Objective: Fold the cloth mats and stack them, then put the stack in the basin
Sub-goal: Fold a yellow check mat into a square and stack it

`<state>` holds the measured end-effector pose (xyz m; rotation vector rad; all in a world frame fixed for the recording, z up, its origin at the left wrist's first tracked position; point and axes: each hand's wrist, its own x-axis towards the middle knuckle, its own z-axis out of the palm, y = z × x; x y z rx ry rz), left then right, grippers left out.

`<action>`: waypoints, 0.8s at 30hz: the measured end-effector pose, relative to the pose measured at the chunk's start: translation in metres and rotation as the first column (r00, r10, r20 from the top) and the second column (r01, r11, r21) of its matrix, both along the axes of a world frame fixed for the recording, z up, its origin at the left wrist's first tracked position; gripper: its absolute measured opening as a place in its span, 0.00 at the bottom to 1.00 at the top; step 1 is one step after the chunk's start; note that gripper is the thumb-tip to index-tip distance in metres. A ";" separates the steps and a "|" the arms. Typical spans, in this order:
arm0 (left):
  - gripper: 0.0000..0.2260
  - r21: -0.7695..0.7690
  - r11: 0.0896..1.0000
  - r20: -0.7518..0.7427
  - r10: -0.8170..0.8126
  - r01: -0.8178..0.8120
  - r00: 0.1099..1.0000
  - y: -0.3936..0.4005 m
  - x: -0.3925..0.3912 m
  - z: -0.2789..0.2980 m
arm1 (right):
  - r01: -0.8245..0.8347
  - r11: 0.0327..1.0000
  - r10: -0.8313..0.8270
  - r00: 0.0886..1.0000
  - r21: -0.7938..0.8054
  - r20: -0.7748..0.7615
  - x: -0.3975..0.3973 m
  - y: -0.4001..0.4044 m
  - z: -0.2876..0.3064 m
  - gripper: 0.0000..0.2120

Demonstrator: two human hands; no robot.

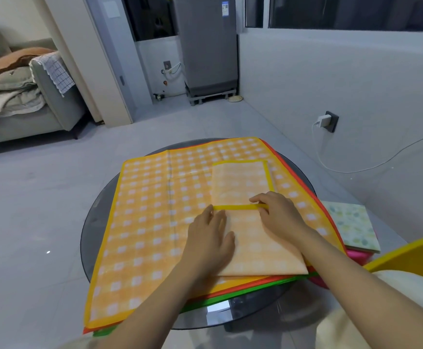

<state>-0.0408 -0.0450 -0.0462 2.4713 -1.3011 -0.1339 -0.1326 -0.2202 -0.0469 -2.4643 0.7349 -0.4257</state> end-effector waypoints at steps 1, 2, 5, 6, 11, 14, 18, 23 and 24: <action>0.28 0.020 0.999 -0.028 -0.032 0.033 0.999 0.000 -0.002 -0.001 | -0.004 1.000 0.004 1.000 -0.026 -0.004 0.000 0.001 -0.001 0.15; 0.28 0.055 0.996 -0.046 -0.061 0.064 0.997 -0.001 -0.004 -0.002 | -0.010 0.998 0.010 1.000 -0.055 -0.006 0.000 0.002 -0.001 0.15; 0.27 0.182 0.977 -0.007 -0.108 0.108 0.994 -0.002 -0.008 -0.009 | -0.010 0.980 -0.008 0.996 -0.200 -0.087 -0.001 0.007 -0.001 0.17; 0.27 0.203 0.974 0.015 -0.111 0.106 0.994 -0.004 -0.008 -0.012 | -0.021 0.961 -0.020 0.989 -0.275 -0.147 -0.002 0.011 -0.001 0.19; 0.27 0.204 0.976 0.058 -0.095 0.081 0.994 -0.007 -0.007 -0.019 | -0.170 0.960 0.090 0.939 -0.223 -0.332 -0.013 0.058 -0.008 0.26; 0.24 0.204 0.976 0.057 -0.095 0.082 0.994 -0.007 -0.006 -0.019 | -0.180 0.965 0.102 0.926 -0.188 -0.365 -0.021 0.064 -0.016 0.26; 0.26 0.212 0.975 0.070 -0.080 0.064 0.994 -0.006 -0.007 -0.018 | -0.134 0.964 0.033 0.915 -0.227 -0.402 -0.028 0.052 -0.019 0.29; 0.27 0.252 0.966 0.073 -0.073 0.052 0.995 -0.006 -0.008 -0.016 | 0.052 0.979 -0.132 0.900 -0.198 -0.415 -0.044 0.036 -0.018 0.31; 0.27 0.253 0.966 0.067 -0.067 0.048 0.995 -0.005 -0.008 -0.015 | 0.059 0.979 -0.138 0.898 -0.196 -0.419 -0.045 0.035 -0.018 0.31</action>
